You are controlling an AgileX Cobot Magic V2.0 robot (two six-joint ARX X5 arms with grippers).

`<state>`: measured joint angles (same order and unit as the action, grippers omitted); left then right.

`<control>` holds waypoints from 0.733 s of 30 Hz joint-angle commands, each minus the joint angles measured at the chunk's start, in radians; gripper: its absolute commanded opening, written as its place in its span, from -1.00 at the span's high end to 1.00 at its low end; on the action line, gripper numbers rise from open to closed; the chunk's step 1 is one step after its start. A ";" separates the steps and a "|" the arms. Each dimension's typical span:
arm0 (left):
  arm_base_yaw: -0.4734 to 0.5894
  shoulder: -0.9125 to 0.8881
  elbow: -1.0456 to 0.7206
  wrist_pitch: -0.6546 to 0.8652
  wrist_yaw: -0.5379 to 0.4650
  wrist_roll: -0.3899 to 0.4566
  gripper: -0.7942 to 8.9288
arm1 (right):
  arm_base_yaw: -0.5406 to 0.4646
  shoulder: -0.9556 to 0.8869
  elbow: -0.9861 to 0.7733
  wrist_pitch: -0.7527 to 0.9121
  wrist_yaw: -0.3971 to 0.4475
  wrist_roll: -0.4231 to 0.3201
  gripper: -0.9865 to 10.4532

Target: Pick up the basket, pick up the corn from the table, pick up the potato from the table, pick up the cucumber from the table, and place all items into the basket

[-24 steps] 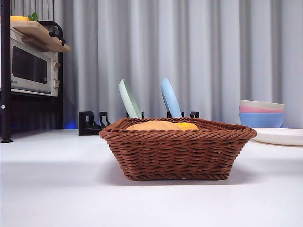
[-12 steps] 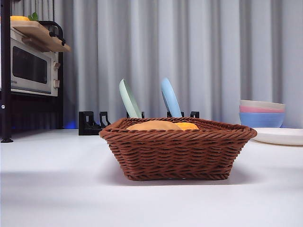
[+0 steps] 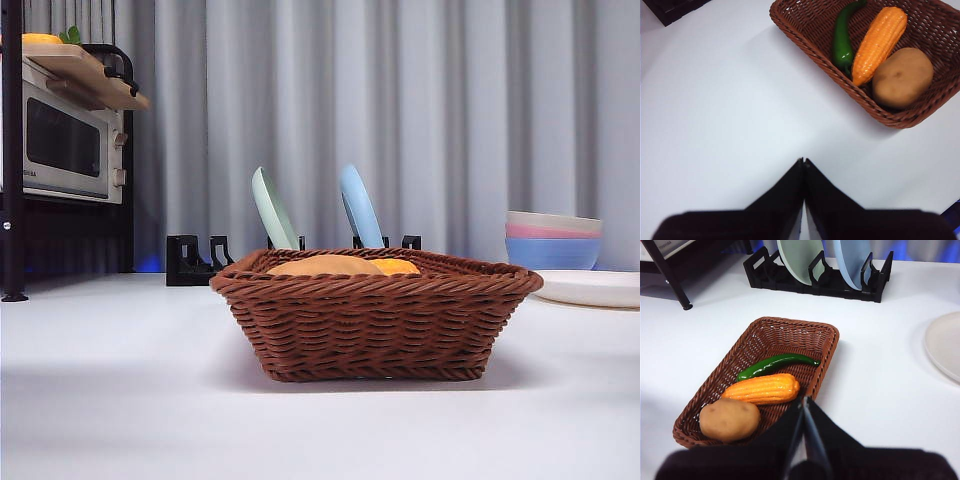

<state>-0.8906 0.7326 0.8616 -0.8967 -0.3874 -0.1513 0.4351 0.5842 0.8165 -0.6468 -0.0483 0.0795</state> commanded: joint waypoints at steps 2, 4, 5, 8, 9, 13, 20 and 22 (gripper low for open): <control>0.004 -0.050 0.001 0.006 -0.011 -0.010 0.84 | 0.003 -0.002 -0.008 0.008 0.003 0.008 0.82; 0.027 -0.092 0.001 0.005 0.001 -0.005 0.84 | 0.003 -0.002 -0.008 0.008 0.003 0.008 0.82; 0.045 -0.122 0.001 0.006 0.002 0.016 0.84 | 0.003 -0.002 -0.008 0.008 0.003 0.008 0.82; 0.136 -0.212 -0.009 0.066 0.002 -0.020 0.84 | 0.003 -0.003 -0.008 0.008 0.003 0.008 0.82; 0.175 -0.244 -0.021 0.106 0.002 -0.031 0.84 | 0.003 -0.003 -0.008 0.008 0.003 0.008 0.82; 0.371 -0.396 -0.149 0.364 0.003 -0.033 0.84 | 0.003 -0.002 -0.008 0.008 0.003 0.008 0.82; 0.624 -0.634 -0.483 0.530 0.093 -0.009 0.84 | 0.003 -0.002 -0.008 0.008 0.003 0.008 0.82; 0.665 -0.679 -0.563 0.537 0.121 0.006 0.84 | 0.003 -0.002 -0.008 0.008 0.003 0.008 0.82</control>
<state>-0.2390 0.0681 0.3321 -0.3717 -0.2764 -0.1665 0.4351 0.5838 0.8165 -0.6464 -0.0483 0.0818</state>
